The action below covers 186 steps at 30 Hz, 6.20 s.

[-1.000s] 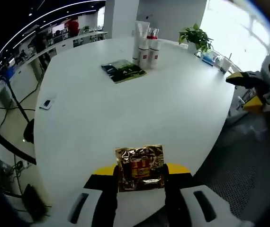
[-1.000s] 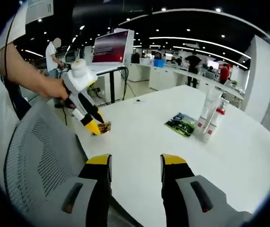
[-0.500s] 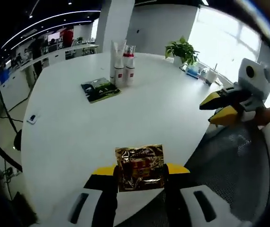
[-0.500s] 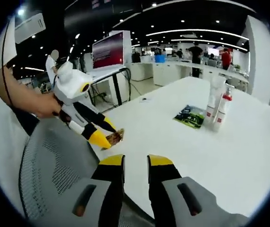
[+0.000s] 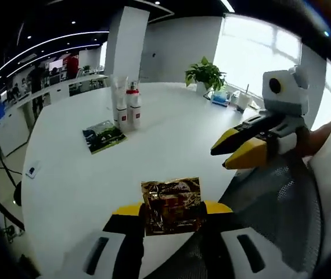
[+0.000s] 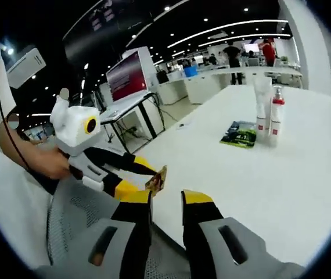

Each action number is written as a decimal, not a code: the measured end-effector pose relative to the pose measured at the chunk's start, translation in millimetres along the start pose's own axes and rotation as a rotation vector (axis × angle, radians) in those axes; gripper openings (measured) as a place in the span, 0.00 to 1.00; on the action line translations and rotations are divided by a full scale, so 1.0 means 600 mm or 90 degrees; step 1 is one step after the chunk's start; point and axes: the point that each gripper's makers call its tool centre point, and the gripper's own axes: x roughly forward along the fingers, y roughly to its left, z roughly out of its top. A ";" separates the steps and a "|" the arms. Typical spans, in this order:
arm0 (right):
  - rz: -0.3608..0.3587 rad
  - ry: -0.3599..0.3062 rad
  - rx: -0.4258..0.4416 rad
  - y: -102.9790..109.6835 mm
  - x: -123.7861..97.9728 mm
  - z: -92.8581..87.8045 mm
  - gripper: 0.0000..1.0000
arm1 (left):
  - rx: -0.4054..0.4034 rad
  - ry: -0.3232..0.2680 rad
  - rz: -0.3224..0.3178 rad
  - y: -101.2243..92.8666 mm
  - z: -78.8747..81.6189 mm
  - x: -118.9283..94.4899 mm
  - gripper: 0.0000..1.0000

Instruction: Arrange the skincare products in the storage area until every visible bottle or jar stands upright without overlapping.

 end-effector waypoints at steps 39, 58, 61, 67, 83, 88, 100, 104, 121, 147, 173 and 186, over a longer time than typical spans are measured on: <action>0.035 0.054 0.110 0.022 0.000 -0.024 0.01 | 0.112 -0.071 -0.063 -0.066 0.026 0.001 0.39; 0.038 0.085 0.092 0.029 0.004 -0.040 0.00 | -0.042 -0.050 -0.138 -0.036 0.010 -0.014 0.39; 0.044 0.084 0.093 0.032 0.003 -0.039 0.00 | -0.084 -0.054 -0.152 -0.034 0.011 -0.015 0.39; 0.066 0.074 0.095 0.043 -0.002 -0.032 0.00 | -0.163 -0.044 -0.199 -0.038 0.007 -0.021 0.27; 0.099 0.065 0.098 0.055 -0.006 -0.024 0.00 | -0.210 -0.016 -0.281 -0.075 0.002 -0.028 0.13; 0.093 0.044 0.101 0.046 -0.008 -0.014 0.02 | -0.224 -0.016 -0.308 -0.083 0.005 -0.035 0.06; 0.097 0.011 0.072 0.049 -0.006 -0.001 0.15 | -0.310 -0.068 -0.373 -0.082 0.035 -0.057 0.01; 0.099 0.012 0.074 0.049 -0.005 -0.001 0.16 | -0.370 -0.116 -0.387 -0.063 0.057 -0.066 0.01; 0.135 -0.004 0.125 0.063 -0.023 0.015 0.00 | -0.404 -0.107 -0.437 -0.081 0.061 -0.069 0.01; 0.171 -0.075 0.255 0.051 -0.047 0.060 0.00 | -0.392 -0.064 -0.424 -0.093 0.043 -0.058 0.04; 0.152 -0.050 0.200 0.049 -0.030 0.043 0.02 | -0.478 -0.150 -0.470 -0.068 0.082 -0.082 0.01; 0.139 -0.038 0.170 0.047 -0.023 0.035 0.07 | -0.487 -0.160 -0.461 -0.057 0.082 -0.080 0.00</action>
